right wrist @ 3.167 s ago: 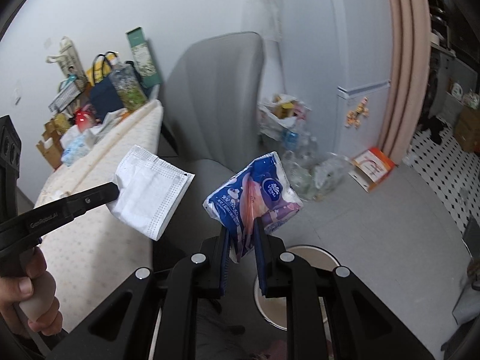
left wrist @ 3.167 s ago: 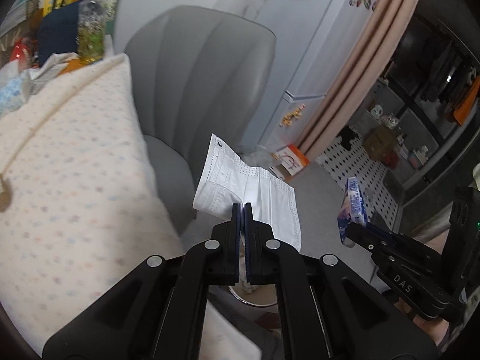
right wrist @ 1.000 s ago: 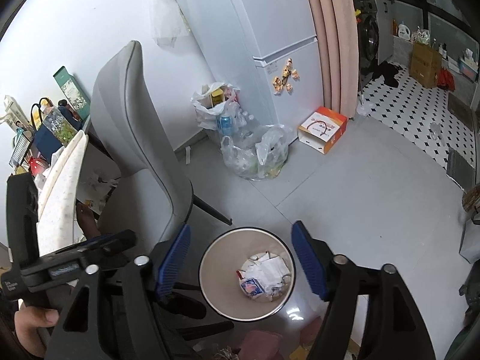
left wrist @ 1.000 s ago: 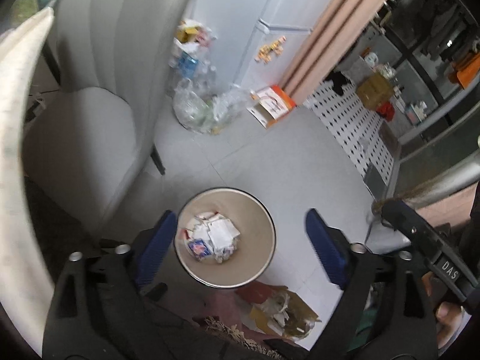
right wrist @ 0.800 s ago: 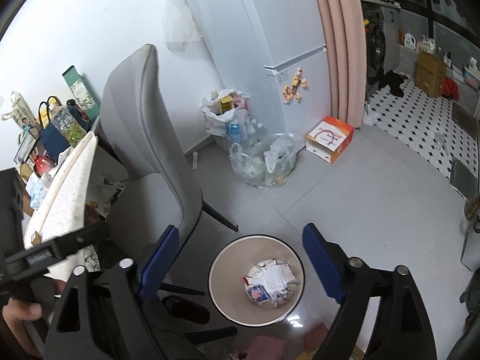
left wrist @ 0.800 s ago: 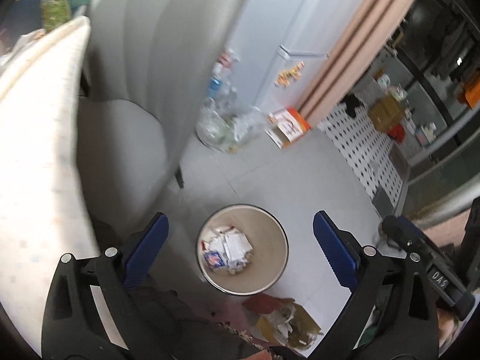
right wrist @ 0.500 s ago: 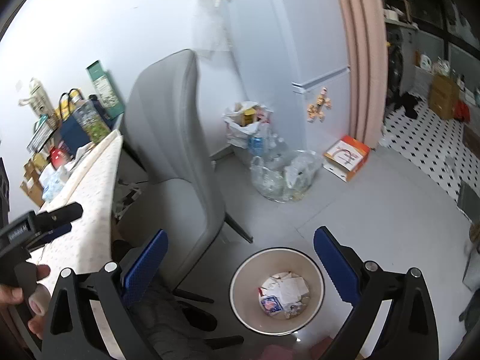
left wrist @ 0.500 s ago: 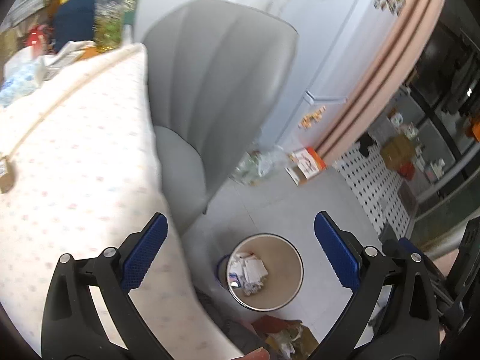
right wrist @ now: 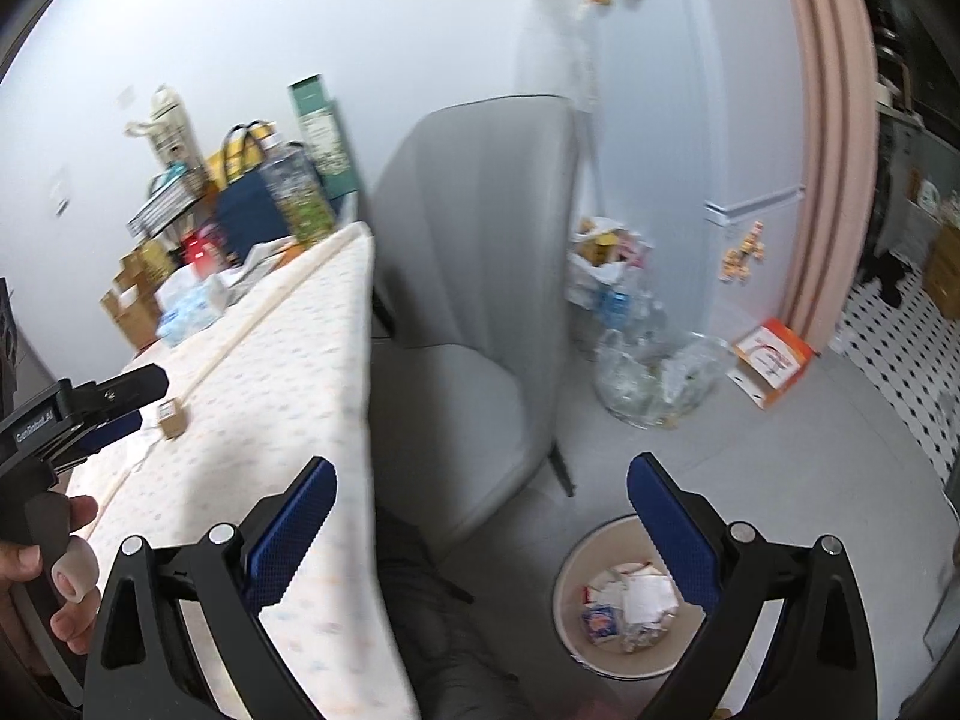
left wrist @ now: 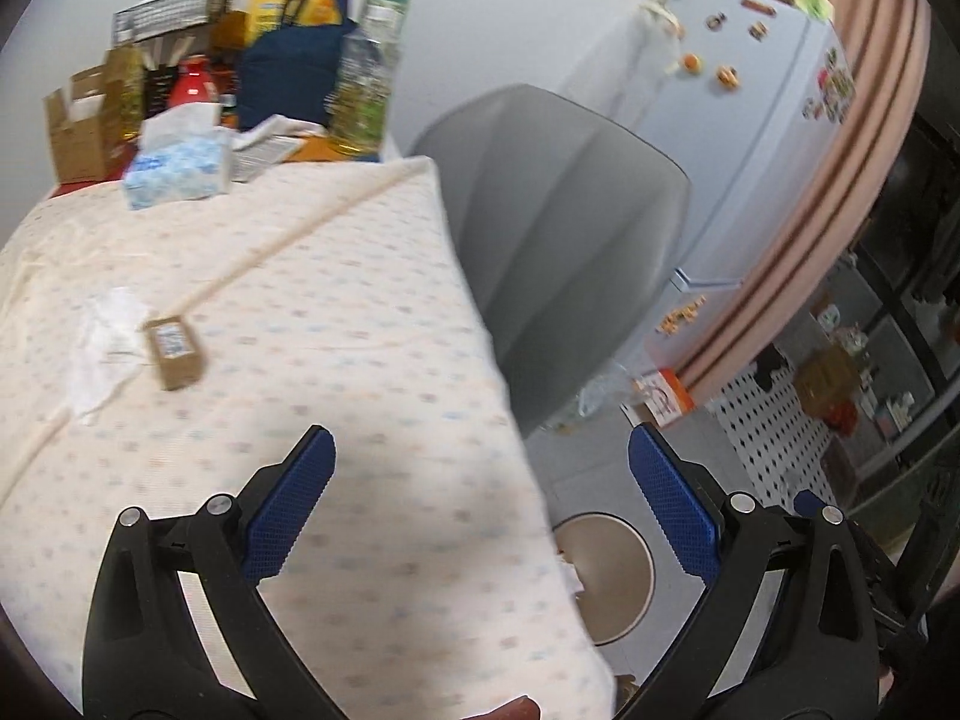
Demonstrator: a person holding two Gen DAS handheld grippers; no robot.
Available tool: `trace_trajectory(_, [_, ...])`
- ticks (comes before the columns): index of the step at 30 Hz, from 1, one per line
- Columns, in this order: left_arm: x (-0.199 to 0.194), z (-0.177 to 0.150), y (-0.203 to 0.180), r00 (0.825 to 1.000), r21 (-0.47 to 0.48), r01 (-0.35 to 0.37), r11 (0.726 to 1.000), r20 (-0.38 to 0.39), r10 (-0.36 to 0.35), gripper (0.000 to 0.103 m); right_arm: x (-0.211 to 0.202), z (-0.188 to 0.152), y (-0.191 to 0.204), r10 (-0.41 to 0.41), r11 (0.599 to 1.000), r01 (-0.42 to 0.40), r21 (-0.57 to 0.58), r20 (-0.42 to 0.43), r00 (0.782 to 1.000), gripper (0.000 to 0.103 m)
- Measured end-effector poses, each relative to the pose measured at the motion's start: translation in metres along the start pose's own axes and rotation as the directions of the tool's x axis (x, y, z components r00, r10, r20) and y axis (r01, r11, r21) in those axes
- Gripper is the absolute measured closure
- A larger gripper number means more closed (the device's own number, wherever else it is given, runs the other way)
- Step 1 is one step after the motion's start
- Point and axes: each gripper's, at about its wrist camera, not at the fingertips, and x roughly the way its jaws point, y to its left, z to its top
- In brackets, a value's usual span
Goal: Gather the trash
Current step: 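Move both tools back over the table, then approach the white tissue and small brown box with both tools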
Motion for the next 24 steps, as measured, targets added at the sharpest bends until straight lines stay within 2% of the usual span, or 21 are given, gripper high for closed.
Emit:
trace_trajectory(12, [-0.050,-0.002,0.094,0.993,-0.094,-0.082,0.992,0.082,0.090,0.006,0.019,-0.004,0.096,0.112,0.987,-0.115,-0.113,-0.038,0.993,0.008])
trace_trajectory(24, [-0.062,-0.008,0.174,0.979,-0.205,-0.164,0.965,0.083,0.184,0.006,0.044,-0.007,0.164,0.201,0.958,-0.217,-0.188,-0.097,0.975,0.009])
